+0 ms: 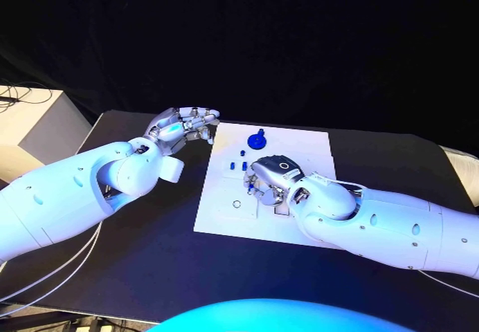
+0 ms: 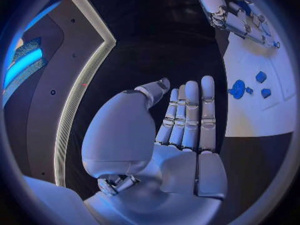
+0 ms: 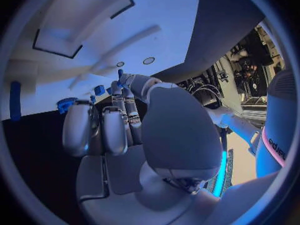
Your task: Assemble the parts on the task board
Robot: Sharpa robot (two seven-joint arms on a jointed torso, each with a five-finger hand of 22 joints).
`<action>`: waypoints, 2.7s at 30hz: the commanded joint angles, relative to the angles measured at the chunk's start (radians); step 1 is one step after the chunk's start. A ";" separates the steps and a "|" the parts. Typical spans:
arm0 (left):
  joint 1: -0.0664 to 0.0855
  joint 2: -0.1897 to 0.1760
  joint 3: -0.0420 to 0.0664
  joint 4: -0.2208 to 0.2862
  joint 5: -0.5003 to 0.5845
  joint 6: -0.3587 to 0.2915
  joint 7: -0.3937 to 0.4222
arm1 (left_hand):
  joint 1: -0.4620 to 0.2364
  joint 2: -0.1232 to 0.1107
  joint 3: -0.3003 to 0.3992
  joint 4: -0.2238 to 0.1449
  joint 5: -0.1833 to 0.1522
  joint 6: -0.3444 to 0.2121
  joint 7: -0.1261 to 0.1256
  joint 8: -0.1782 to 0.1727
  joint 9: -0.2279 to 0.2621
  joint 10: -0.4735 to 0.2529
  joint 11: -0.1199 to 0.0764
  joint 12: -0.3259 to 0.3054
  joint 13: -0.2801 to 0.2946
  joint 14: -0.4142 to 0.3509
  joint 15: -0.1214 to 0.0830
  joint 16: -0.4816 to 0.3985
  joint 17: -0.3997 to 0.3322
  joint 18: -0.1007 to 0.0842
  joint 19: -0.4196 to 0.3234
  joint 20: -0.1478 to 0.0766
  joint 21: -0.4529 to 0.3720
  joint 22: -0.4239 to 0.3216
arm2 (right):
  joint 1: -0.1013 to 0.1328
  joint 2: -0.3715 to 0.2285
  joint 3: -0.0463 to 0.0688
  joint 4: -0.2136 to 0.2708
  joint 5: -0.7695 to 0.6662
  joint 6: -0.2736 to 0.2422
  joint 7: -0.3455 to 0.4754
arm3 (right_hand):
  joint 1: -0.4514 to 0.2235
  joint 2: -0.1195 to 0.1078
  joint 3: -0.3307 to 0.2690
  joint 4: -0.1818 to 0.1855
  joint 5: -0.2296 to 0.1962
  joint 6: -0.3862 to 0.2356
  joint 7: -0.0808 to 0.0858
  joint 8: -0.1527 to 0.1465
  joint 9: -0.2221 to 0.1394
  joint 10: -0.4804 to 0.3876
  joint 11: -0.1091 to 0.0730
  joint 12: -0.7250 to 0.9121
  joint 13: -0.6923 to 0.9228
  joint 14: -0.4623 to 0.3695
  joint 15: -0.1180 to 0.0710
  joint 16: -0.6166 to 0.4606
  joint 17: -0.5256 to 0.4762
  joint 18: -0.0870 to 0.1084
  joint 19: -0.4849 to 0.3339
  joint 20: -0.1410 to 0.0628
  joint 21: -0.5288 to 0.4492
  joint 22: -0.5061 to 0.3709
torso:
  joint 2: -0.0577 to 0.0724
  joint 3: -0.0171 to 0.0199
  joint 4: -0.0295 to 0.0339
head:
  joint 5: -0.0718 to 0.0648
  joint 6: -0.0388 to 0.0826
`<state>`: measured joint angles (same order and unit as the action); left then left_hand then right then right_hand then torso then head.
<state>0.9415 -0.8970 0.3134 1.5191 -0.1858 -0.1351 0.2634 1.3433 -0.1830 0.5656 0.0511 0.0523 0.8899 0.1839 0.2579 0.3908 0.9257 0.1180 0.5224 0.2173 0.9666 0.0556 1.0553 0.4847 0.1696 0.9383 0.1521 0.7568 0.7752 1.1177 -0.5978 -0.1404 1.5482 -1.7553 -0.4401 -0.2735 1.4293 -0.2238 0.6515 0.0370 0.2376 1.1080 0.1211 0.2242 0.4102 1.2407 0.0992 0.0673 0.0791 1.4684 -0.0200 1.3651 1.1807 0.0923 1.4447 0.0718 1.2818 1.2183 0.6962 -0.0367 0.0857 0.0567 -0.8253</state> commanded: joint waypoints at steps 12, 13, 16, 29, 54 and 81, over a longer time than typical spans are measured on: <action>0.000 0.000 0.001 0.002 0.006 0.006 0.007 | 0.009 0.000 -0.004 0.000 0.001 -0.004 0.001 0.003 -0.001 -0.002 0.005 -0.006 -0.002 0.008 0.000 -0.005 -0.001 0.014 0.006 -0.001 -0.006 -0.001 | -0.006 0.009 -0.001 -0.010 -0.024 0.030 -0.003 | 0.000 0.012 0.001 -0.004 0.006 0.003 0.004 0.006 0.001 0.046 -0.042 0.003 0.015 0.036 -0.006 0.005 -0.001 -0.019 0.003 -0.001 0.001 -0.001 | -0.001 -0.0015 0.0010 | 0.008 -0.012; 0.000 0.000 0.001 0.002 0.006 0.006 0.007 | 0.009 0.000 -0.004 0.000 0.001 -0.004 0.001 0.003 -0.001 -0.002 0.005 -0.006 -0.002 0.008 0.000 -0.005 -0.001 0.014 0.006 -0.001 -0.006 -0.001 | -0.007 0.009 -0.001 -0.010 -0.024 0.030 -0.003 | 0.000 0.012 0.001 -0.004 0.006 0.003 0.004 0.006 0.001 0.046 -0.042 0.003 0.015 0.036 -0.006 0.005 -0.001 -0.019 0.003 -0.001 0.001 -0.001 | -0.001 -0.0015 0.0006 | 0.008 -0.013; 0.000 0.000 0.001 0.002 0.006 0.007 0.006 | 0.009 0.000 -0.004 0.000 0.001 -0.004 0.001 0.003 -0.001 -0.002 0.005 -0.006 -0.002 0.008 0.000 -0.005 -0.001 0.014 0.006 -0.001 -0.006 -0.001 | -0.008 0.010 -0.002 -0.011 -0.024 0.032 -0.003 | 0.000 0.012 0.001 -0.004 0.006 0.003 0.004 0.006 0.001 0.046 -0.042 0.003 0.015 0.036 -0.006 0.005 -0.001 -0.019 0.003 -0.001 0.001 -0.001 | -0.001 -0.0015 0.0005 | 0.009 -0.014; 0.000 -0.002 0.001 0.000 0.006 0.007 0.004 | 0.010 0.000 -0.007 0.001 0.001 -0.003 0.000 0.005 -0.001 -0.003 0.004 -0.007 -0.003 0.008 0.000 -0.006 -0.001 0.014 0.008 -0.001 -0.009 -0.003 | -0.011 0.012 -0.002 -0.016 -0.026 0.046 -0.003 | -0.001 0.012 0.004 -0.006 0.008 0.003 0.004 0.007 0.002 0.047 -0.042 0.002 0.015 0.036 -0.006 0.005 -0.001 -0.019 0.003 -0.001 0.003 0.001 | -0.001 -0.0013 0.0010 | 0.014 -0.023; 0.000 -0.003 0.001 -0.001 0.006 0.010 0.002 | 0.011 0.001 -0.008 0.002 0.001 -0.003 0.000 0.006 -0.002 -0.003 0.004 -0.008 -0.003 0.009 0.000 -0.007 -0.002 0.014 0.009 -0.001 -0.011 -0.005 | -0.015 0.017 -0.005 -0.031 -0.041 0.069 -0.011 | -0.002 0.013 0.005 -0.007 0.008 0.003 0.004 0.007 0.002 0.047 -0.042 0.002 0.015 0.035 -0.006 0.005 -0.003 -0.019 0.002 0.000 0.002 0.000 | -0.002 -0.0012 0.0001 | 0.017 -0.030; 0.000 -0.002 0.001 -0.005 0.005 0.014 0.000 | 0.012 0.002 -0.010 0.004 0.001 -0.003 0.000 0.007 -0.002 -0.004 0.004 -0.009 -0.004 0.009 -0.001 -0.009 -0.002 0.014 0.011 -0.001 -0.014 -0.007 | -0.008 -0.024 -0.004 0.043 -0.086 0.064 -0.050 | -0.004 0.012 0.009 -0.013 0.012 0.005 0.003 0.009 0.005 0.050 -0.042 0.002 0.016 0.036 -0.006 0.009 0.003 -0.020 0.003 0.000 0.008 0.008 | -0.002 -0.0020 -0.0011 | 0.016 -0.023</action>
<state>0.9415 -0.9004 0.3133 1.5124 -0.1846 -0.1338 0.2588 1.3473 -0.1790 0.5614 0.0553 0.0523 0.8900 0.1839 0.2618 0.3903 0.9257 0.1180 0.5188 0.2139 0.9666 0.0556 1.0513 0.4841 0.1696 0.9418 0.1484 0.7458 0.7696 1.1083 -0.6215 -0.1449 1.5851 -1.8047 -0.4454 -0.2986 1.4249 -0.2201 0.6600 0.0286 0.2432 1.1078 0.1210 0.2278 0.4140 1.2427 0.1012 0.0654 0.0812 1.4684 -0.0199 1.3693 1.1832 0.0923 1.4446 0.0719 1.2863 1.2251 0.6937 -0.0384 0.0853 0.0725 -0.8489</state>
